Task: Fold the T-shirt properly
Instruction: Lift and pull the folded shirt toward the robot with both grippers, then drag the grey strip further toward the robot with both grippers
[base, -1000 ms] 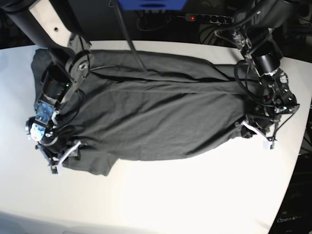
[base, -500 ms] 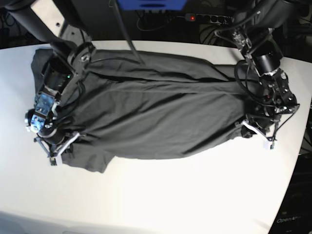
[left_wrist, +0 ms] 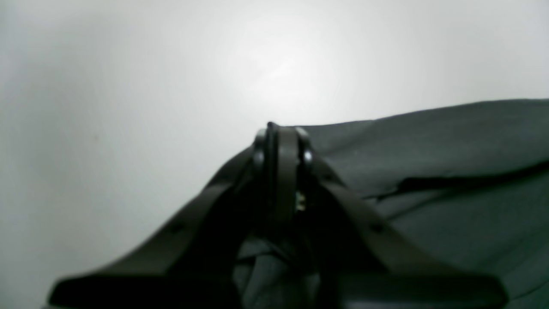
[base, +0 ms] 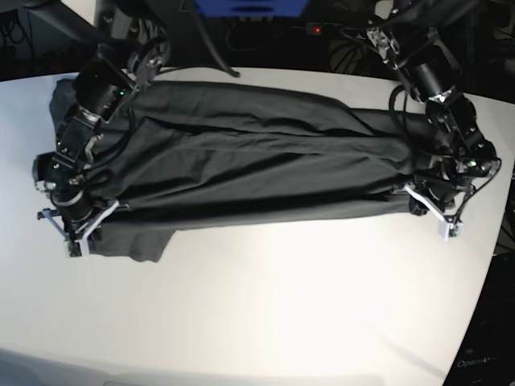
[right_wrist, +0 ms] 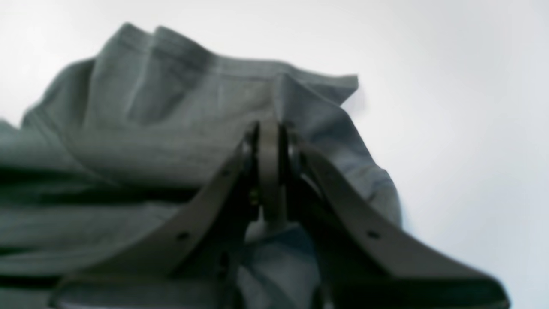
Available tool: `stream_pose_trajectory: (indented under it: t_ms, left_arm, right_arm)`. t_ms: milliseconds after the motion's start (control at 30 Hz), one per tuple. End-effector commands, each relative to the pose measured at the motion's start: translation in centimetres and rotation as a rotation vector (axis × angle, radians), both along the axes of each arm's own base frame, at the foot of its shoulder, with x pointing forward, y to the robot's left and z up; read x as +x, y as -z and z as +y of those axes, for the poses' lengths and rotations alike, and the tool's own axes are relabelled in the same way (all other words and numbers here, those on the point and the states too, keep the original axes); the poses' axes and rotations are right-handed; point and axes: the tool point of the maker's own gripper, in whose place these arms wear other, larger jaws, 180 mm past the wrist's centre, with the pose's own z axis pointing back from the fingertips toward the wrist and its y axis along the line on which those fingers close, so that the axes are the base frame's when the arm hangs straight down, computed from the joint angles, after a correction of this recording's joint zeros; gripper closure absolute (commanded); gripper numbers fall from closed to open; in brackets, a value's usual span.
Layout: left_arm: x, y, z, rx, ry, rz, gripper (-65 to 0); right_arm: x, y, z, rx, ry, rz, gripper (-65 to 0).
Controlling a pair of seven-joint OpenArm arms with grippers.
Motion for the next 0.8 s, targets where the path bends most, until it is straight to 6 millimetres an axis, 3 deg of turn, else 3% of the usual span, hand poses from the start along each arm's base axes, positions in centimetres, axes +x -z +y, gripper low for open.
stream_pose_trajectory:
  t_ms: [0, 300, 400, 667, 767]
  left_arm:
    - [1.6, -2.4, 0.6, 0.013, -0.008, -0.082, -2.4]
    - [0.5, -5.0, 0.5, -0.009, -0.01, -0.182, -2.4]
    - [-0.3, -4.9, 0.6, -0.005, -0.004, -0.152, -2.4]
    - [-1.4, -6.8, 0.4, 0.013, 0.01, -0.192, -2.4]
    - [-2.5, -6.4, 0.4, 0.026, 0.013, -0.177, -2.4]
  right_arm:
    - [1.3, -2.8, -0.2, -0.013, 0.011, -0.094, -1.7]
    - [-2.2, -6.4, -0.7, -0.131, 0.049, -0.162, -1.7]
    - [-3.8, -6.6, -0.9, -0.163, 0.056, -0.159, -1.6]
    - [-7.0, -7.1, -1.2, -0.186, 0.06, -0.164, -1.6]
    - [-8.5, -6.8, -1.2, -0.187, 0.059, -0.154, -1.6]
